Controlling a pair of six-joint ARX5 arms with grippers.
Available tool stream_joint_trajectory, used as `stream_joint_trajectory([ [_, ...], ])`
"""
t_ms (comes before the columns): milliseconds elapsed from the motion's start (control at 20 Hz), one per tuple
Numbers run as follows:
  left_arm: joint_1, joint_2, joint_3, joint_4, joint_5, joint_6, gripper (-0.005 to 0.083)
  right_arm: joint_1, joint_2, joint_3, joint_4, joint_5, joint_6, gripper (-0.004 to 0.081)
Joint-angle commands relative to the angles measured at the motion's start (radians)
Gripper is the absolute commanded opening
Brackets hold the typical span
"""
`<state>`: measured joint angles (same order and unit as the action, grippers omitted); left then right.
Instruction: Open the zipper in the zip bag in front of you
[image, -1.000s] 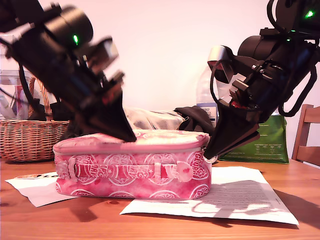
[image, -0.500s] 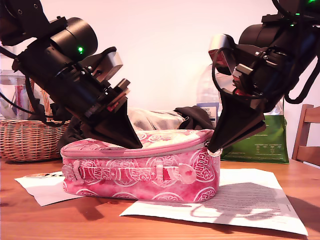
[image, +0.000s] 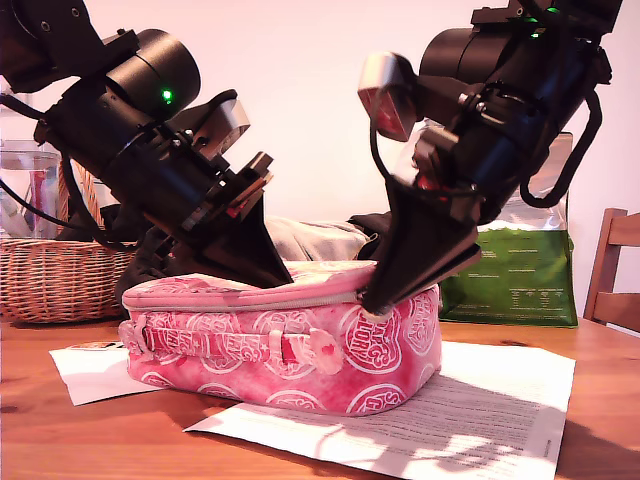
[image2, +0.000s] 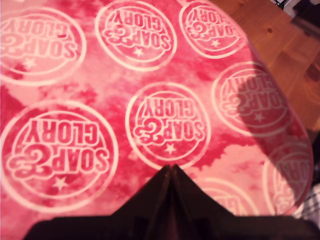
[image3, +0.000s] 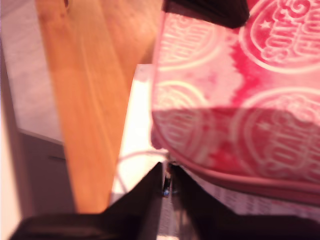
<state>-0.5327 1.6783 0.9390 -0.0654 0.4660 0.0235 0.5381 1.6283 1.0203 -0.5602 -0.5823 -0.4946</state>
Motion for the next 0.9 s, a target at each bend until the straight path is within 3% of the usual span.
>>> stream_joint_trajectory([
  [0,-0.018,0.050,-0.020,0.002,-0.001,-0.021,-0.0019,0.023,-0.021,-0.003,0.020,-0.058,0.005,0.0208],
  [250,-0.023,0.011,-0.020,0.006,-0.003,-0.028,-0.0019,0.023,-0.026,-0.003,-0.049,-0.099,0.036,0.0320],
  [400,-0.027,-0.041,-0.020,-0.015,-0.020,-0.050,-0.0019,-0.015,-0.056,-0.003,-0.073,-0.096,0.035,0.0320],
  [550,-0.058,-0.098,-0.021,-0.047,-0.097,-0.050,-0.0019,-0.086,-0.130,-0.003,-0.071,-0.096,0.035,0.0317],
  [750,-0.135,-0.158,-0.031,-0.038,-0.198,-0.068,-0.0019,-0.185,-0.240,-0.003,-0.050,-0.091,0.035,0.0258],
  [850,-0.180,-0.193,-0.057,-0.015,-0.235,-0.089,-0.0019,-0.203,-0.270,-0.003,-0.034,-0.043,0.035,0.0245],
])
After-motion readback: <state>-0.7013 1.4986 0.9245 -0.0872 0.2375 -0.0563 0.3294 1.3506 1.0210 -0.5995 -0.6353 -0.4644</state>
